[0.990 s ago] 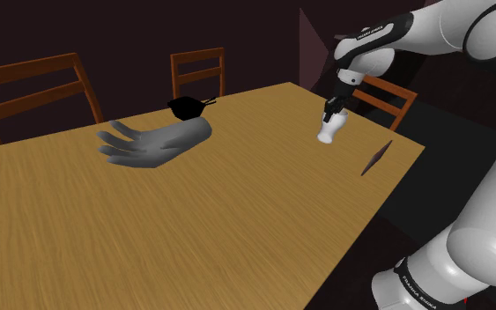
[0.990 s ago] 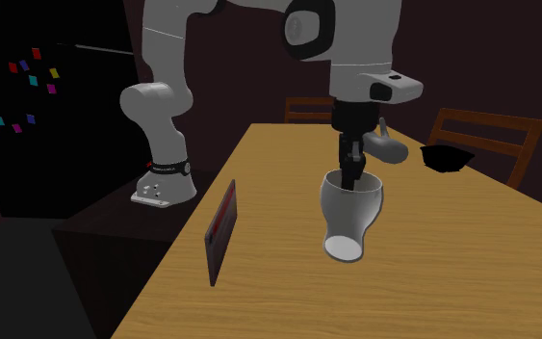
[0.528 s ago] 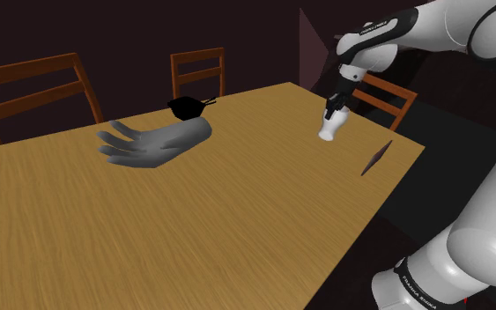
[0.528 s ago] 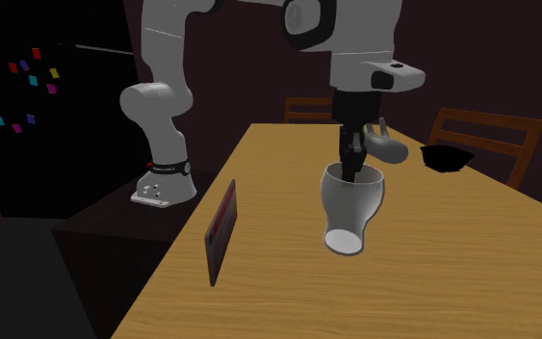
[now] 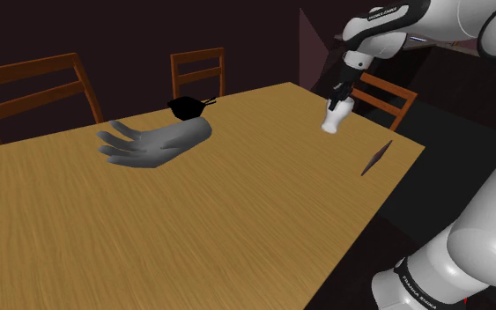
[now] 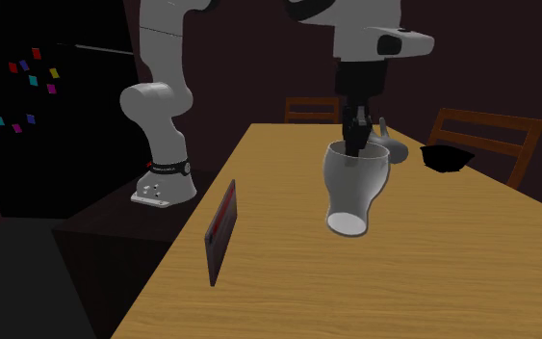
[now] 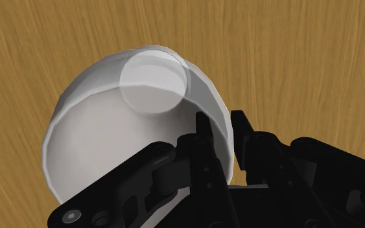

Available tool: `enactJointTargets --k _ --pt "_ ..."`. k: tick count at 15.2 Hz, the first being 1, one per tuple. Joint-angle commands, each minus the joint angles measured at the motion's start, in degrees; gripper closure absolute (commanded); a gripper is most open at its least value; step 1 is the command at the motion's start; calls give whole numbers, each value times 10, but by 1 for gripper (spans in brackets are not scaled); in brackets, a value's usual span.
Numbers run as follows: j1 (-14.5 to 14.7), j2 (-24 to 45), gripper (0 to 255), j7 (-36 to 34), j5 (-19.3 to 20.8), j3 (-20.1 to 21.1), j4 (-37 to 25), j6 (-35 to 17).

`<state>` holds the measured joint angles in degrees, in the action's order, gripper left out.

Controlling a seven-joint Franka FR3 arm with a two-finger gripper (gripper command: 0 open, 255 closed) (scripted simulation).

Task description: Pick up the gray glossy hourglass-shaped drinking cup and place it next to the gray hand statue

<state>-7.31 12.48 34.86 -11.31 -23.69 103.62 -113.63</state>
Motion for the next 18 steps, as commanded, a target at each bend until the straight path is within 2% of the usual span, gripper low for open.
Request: enactJointTargets --k 1,18 --pt "1 -7 255 -3 4 -1 -8 14" --pt "-2 -23 255 -21 17 -5 -118 138"
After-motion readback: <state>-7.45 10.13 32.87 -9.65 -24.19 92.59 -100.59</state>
